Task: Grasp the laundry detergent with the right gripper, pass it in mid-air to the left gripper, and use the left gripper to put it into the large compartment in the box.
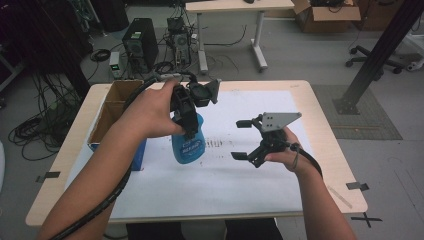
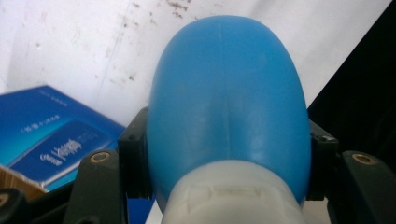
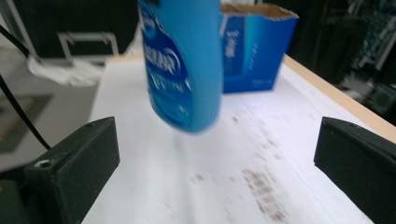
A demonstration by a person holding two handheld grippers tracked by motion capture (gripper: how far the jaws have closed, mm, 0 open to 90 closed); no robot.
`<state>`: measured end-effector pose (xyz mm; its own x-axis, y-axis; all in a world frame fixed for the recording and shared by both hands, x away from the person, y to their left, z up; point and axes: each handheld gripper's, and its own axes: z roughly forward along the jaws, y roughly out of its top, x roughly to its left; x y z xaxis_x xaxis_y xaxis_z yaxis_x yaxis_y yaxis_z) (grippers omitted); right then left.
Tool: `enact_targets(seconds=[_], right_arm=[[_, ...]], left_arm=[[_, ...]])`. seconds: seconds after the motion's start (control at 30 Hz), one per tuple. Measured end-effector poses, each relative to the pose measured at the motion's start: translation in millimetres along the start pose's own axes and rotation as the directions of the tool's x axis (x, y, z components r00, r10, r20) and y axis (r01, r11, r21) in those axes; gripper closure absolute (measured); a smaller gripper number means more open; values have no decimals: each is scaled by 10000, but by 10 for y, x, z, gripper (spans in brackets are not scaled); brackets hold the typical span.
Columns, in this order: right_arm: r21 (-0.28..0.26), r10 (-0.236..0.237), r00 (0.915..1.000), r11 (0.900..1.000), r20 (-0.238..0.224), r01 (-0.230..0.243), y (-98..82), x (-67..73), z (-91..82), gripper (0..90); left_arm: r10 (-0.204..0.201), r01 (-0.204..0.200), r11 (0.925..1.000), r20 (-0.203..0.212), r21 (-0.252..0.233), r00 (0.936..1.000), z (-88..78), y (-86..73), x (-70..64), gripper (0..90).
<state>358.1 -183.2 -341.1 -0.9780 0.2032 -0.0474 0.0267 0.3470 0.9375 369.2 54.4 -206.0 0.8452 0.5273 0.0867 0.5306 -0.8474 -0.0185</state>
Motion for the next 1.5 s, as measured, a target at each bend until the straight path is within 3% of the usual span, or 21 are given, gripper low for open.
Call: enact_targets(seconds=[0.13,0.27,0.47,0.53,0.6,0.67,0.73,0.87,0.9,0.93,1.0,1.03,1.1,1.23,1.27,1.33,1.37,1.4,1.43,1.47,1.5], right_arm=[[870,-280,9995,9958,143,267,76,-71,-89,3],[1928,-482,9986,9803,234,428,184,-165,-153,6],[3555,-1004,9949,9303,80,910,368,-319,-198,16],[3908,-1111,9937,9154,143,967,413,-368,-222,17],[4015,-1115,9936,9108,154,960,428,-389,-234,18],[4376,-1157,9930,8942,216,947,468,-438,-275,18],[4576,-1183,9928,8840,213,955,479,-467,-305,18],[4748,-1059,9943,8759,151,861,475,-510,-347,20],[5040,-1047,9944,8597,141,834,455,-533,-366,21],[5040,-1047,9944,8597,141,834,455,-533,-366,21],[5392,-1046,9944,8383,147,802,428,-564,-395,23],[5488,-1080,9940,8320,170,810,422,-572,-405,23],[5584,-1074,9941,8258,178,792,419,-580,-417,25],[5786,-1164,9931,8108,113,884,459,-607,-465,26],[5786,-1164,9931,8108,113,884,459,-607,-465,26],[5907,-1207,9927,8010,10,968,496,-608,-475,26],[5907,-1207,9927,8010,10,968,496,-608,-475,26],[5998,-1267,9919,7934,-36,1035,509,-612,-473,26],[6049,-1250,9921,7897,-52,1026,516,-615,-474,25],[6078,-1252,9921,7872,-82,1043,519,-619,-473,26],[6120,-1281,9917,7835,-110,1079,526,-625,-473,26]], left_arm=[[-288,288,9996,-58,56,9996,-17,-5,31,377],[-644,644,9979,-48,55,9979,-42,-22,70,377],[-1302,1301,9914,-40,-172,9915,-129,-83,139,377],[-1654,1652,9859,-39,-254,9862,-179,-117,173,378],[-1840,1838,9824,-25,-325,9829,-202,-135,190,377],[-2402,2403,9696,85,-469,9707,-288,-198,262,377],[-2490,2489,9664,57,-638,9685,-343,-235,288,377],[-2756,2750,9594,-4,-619,9613,-437,-300,325,377],[-3039,3032,9512,-39,-582,9527,-529,-359,363,377],[-3039,3032,9512,-39,-582,9527,-529,-359,363,377],[-3176,3164,9462,-67,-671,9482,-586,-399,382,378],[-3454,3446,9368,-39,-600,9384,-660,-461,448,378],[-3547,3540,9339,-65,-508,9350,-689,-488,485,378],[-4412,4404,8967,-96,-437,8974,-818,-598,663,378],[-4412,4404,8967,-96,-437,8974,-818,-598,663,378],[-4743,4733,8798,-145,-432,8803,-897,-656,749,378],[-4743,4733,8798,-145,-432,8803,-897,-656,749,378],[-5065,5058,8612,-13,-505,8623,-943,-703,807,378],[-5065,5058,8612,-13,-505,8623,-943,-703,807,378],[-5310,5308,8455,129,-581,8473,-988,-754,864,378],[-5414,5414,8387,180,-582,8406,-1009,-781,892,378]])
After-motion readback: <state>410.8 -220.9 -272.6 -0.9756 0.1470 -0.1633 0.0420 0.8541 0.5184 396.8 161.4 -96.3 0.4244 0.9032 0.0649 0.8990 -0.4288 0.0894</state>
